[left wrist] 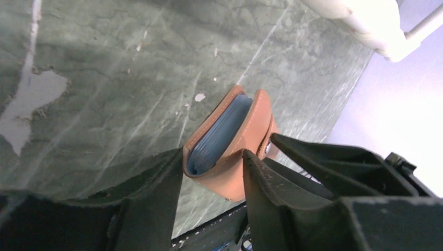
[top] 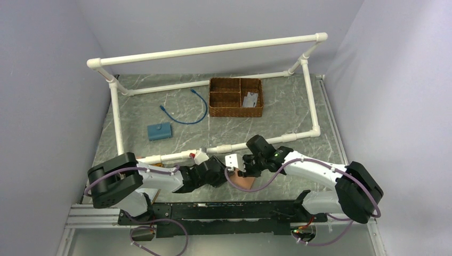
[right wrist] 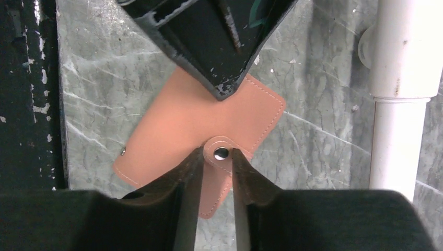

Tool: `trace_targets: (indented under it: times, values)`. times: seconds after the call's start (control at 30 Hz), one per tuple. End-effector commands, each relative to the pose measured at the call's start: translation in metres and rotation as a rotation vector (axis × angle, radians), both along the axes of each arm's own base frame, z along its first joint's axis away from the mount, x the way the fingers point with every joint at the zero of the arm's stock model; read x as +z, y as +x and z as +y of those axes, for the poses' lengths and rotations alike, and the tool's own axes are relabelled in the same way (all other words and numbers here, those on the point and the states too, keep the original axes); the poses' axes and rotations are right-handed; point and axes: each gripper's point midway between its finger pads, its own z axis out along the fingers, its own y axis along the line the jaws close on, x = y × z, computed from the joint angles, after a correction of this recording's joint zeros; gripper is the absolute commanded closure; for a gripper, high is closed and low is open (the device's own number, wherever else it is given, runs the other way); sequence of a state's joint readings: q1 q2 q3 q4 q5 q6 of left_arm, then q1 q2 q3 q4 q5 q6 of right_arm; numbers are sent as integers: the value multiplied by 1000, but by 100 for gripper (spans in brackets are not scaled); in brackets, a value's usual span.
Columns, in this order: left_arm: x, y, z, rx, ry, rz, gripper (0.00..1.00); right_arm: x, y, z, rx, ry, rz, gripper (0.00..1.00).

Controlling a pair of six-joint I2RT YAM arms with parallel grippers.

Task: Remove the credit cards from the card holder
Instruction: Open the card holder at the center of the board.

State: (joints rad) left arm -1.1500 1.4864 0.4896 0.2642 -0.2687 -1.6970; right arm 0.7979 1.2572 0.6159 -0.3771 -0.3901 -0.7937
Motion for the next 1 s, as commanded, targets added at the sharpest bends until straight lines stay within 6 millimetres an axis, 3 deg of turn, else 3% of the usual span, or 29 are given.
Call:
trace_targets:
  times: [0.0, 0.2, 0.33, 0.77, 0.9, 0.97]
  values:
    - [-29, -6, 15, 5, 97, 82, 54, -8, 8, -4, -7, -45, -39, 78]
    - [-40, -7, 27, -15, 136, 92, 88, 9, 12, 3, -53, 6, -7, 99]
    - [-47, -8, 33, -43, 165, 93, 99, 17, 20, -1, -118, 41, 14, 100]
    - [-49, 0, 44, -207, 321, -28, 100, 19, 63, -24, -345, 22, -49, 100]
    - [-49, 1, 49, -237, 330, -62, 100, 22, 66, -25, -365, 38, -37, 100]
    - [-48, 1, 50, -251, 320, -75, 100, 27, 53, -17, -291, 79, 8, 100]
